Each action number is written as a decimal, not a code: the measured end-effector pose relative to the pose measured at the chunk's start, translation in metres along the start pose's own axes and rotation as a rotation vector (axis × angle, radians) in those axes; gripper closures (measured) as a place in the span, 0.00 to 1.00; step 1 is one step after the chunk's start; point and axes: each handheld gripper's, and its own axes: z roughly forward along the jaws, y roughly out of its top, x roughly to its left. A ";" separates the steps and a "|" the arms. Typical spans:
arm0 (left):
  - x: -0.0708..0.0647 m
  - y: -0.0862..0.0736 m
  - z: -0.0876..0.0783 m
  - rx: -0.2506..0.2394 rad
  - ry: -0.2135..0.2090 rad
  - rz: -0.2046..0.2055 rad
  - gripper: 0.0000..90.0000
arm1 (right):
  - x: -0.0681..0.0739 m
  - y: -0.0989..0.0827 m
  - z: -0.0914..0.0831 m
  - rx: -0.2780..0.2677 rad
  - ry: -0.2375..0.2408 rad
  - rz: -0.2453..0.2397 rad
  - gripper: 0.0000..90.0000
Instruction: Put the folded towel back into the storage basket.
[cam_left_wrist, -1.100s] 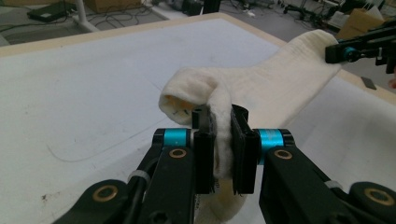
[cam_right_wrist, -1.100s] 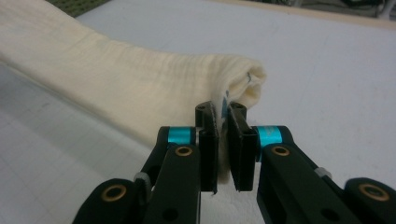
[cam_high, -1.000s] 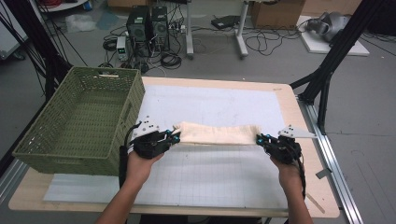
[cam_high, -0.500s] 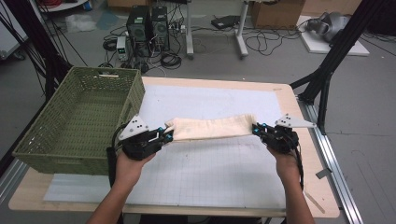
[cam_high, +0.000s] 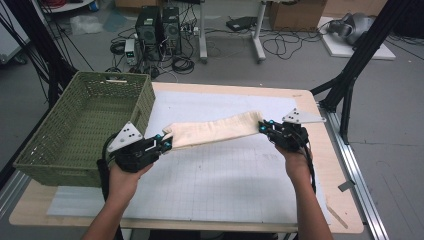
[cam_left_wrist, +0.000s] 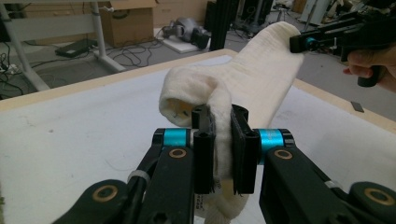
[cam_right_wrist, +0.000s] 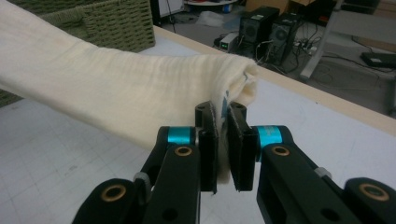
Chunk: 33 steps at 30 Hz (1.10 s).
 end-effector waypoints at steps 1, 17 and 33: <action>0.001 0.001 -0.002 -0.003 0.004 0.002 0.90 | 0.001 0.003 0.003 0.001 -0.001 -0.002 0.93; 0.013 0.004 -0.034 -0.066 0.068 0.007 0.90 | 0.013 0.038 0.042 -0.008 0.040 -0.039 0.93; 0.023 0.010 -0.064 -0.103 0.134 0.018 0.90 | 0.033 0.080 0.087 0.005 0.043 -0.092 0.93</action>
